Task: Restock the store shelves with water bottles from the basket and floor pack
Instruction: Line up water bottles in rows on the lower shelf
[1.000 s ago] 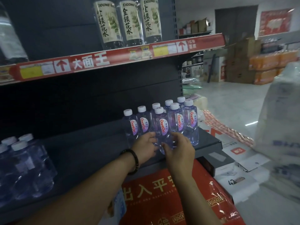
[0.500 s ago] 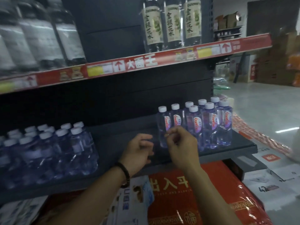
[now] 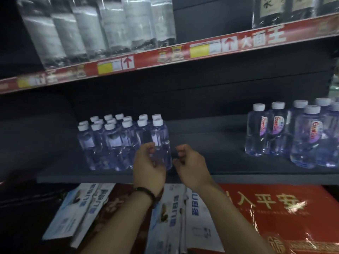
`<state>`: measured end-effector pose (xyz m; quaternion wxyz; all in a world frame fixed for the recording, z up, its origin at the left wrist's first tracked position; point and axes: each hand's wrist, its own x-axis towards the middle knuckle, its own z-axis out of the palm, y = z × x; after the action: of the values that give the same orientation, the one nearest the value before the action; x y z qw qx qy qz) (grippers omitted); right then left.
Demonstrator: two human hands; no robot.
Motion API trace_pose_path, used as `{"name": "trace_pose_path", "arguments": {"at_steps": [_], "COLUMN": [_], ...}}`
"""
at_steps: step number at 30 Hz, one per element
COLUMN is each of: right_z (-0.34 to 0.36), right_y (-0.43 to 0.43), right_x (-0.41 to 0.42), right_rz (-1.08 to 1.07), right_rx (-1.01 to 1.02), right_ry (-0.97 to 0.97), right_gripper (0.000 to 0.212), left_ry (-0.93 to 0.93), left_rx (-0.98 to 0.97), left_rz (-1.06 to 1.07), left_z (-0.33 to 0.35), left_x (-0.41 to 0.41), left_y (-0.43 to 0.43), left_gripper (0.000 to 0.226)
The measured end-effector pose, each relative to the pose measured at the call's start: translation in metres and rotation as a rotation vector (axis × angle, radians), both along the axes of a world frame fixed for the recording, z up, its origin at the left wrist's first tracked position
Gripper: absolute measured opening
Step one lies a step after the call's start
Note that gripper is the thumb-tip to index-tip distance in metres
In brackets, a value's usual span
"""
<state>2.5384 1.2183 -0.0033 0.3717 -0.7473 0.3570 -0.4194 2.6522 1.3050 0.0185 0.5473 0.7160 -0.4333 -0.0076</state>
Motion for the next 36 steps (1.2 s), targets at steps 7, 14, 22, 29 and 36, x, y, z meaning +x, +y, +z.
{"name": "trace_pose_path", "arguments": {"at_steps": [7, 14, 22, 29, 36], "right_z": [-0.006, -0.007, -0.021, -0.025, -0.026], "right_y": [-0.015, -0.028, -0.034, -0.037, -0.038], "right_x": [0.029, 0.023, -0.017, -0.049, -0.094], "right_rz": [0.126, 0.108, 0.080, -0.064, -0.257], "right_rx": [0.108, 0.046, 0.022, -0.036, -0.081], "right_ry": [-0.091, -0.112, -0.171, -0.153, -0.271], "right_gripper": [0.049, 0.034, 0.038, 0.036, 0.039], "left_ry": [0.223, 0.378, 0.407, 0.435, 0.388], "left_rx": [0.060, 0.028, 0.084, 0.126, 0.225], "left_rz": [-0.067, -0.207, -0.351, -0.442, -0.591], "left_z": [-0.003, -0.007, -0.002, 0.000, 0.005], "left_x": [-0.001, 0.010, -0.008, -0.029, -0.070], "left_y": [-0.005, -0.009, -0.027, -0.042, -0.074], "left_gripper": [0.052, 0.056, 0.043, 0.039, 0.039]}}
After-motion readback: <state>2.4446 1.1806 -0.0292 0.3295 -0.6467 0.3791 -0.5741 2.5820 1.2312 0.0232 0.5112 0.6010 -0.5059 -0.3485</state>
